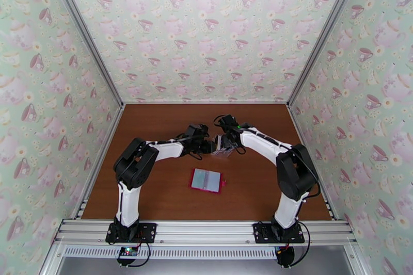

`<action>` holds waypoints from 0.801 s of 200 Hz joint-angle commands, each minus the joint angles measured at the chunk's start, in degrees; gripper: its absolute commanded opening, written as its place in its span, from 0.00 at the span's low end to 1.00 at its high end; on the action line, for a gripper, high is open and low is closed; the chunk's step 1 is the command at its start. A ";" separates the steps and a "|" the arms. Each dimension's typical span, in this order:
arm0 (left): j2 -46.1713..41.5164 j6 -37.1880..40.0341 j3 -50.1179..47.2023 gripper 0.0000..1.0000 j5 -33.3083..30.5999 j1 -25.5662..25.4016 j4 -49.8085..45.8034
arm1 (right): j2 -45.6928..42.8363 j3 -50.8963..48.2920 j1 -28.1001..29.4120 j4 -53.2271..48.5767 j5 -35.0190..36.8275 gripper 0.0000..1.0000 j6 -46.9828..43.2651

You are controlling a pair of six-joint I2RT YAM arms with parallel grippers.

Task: Put the credit cards into the card holder

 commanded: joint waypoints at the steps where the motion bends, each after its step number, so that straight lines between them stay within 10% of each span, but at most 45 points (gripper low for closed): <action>1: 1.31 -0.12 -1.31 0.43 0.65 0.21 -0.53 | -1.84 -1.41 0.41 -0.47 -0.83 0.63 -0.26; 160: 1.40 -0.30 -1.41 0.43 0.87 0.20 -0.41 | -3.19 0.73 -0.35 -2.69 2.65 0.57 -1.77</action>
